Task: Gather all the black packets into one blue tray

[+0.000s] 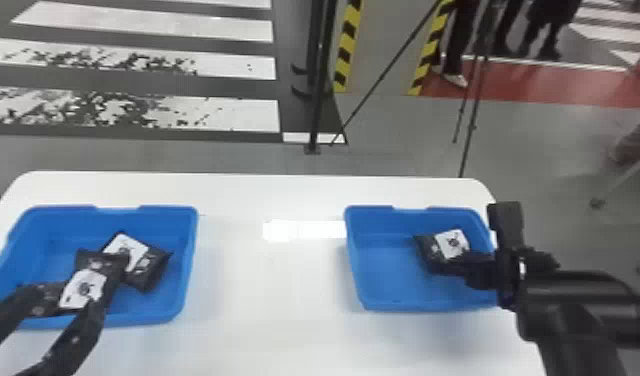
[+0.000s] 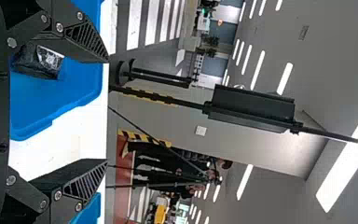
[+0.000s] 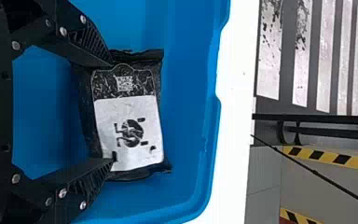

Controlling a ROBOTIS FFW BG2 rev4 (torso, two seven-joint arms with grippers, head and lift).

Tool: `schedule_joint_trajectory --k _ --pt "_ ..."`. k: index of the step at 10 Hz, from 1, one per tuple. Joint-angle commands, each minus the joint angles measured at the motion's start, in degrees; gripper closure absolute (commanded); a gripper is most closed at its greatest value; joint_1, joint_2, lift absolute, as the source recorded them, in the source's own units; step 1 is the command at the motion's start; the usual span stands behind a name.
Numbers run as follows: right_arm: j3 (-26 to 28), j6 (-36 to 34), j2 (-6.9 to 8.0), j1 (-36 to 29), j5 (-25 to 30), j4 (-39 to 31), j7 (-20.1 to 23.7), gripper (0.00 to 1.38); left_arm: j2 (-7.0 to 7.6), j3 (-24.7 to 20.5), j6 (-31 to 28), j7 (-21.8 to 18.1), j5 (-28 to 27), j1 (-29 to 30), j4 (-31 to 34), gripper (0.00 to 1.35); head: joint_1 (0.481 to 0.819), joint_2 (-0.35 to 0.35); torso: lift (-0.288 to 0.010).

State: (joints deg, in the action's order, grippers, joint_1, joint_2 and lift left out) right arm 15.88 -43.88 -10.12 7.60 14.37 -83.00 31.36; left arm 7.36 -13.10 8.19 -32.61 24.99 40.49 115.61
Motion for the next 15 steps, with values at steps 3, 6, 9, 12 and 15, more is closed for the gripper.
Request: schedule_joint_trajectory --k 3,6,9,12,15 --pt "0.1 -1.0 -0.07 2.1 0.5 3.1 -0.1 1.11 0.02 0.4 -0.2 -0.1 0.1 -0.6 -0.5 0.30 0.695 -0.182 -0.110" --pt "0.8 6.1 0.19 1.1 2.3 0.7 -0.8 1.28 0.20 0.8 -0.3 -0.3 0.1 -1.1 -0.8 0.31 0.695 -0.188 -0.110" --pt "1.3 8.3 1.95 -8.4 2.5 -13.1 -0.8 1.28 0.29 0.8 -2.1 -0.7 0.1 -1.7 -0.8 0.32 0.695 -0.195 -0.110" --pt "-3.0 7.9 3.26 -19.4 2.8 -31.5 -0.8 1.28 1.43 0.9 -9.0 -3.2 -0.4 -6.0 -0.8 0.32 0.695 -0.172 -0.110" --pt "-6.9 6.3 3.62 -22.1 2.3 -37.2 -0.7 1.28 3.10 1.0 -14.4 -6.4 -1.5 -13.4 -3.9 0.32 0.695 -0.113 -0.110"
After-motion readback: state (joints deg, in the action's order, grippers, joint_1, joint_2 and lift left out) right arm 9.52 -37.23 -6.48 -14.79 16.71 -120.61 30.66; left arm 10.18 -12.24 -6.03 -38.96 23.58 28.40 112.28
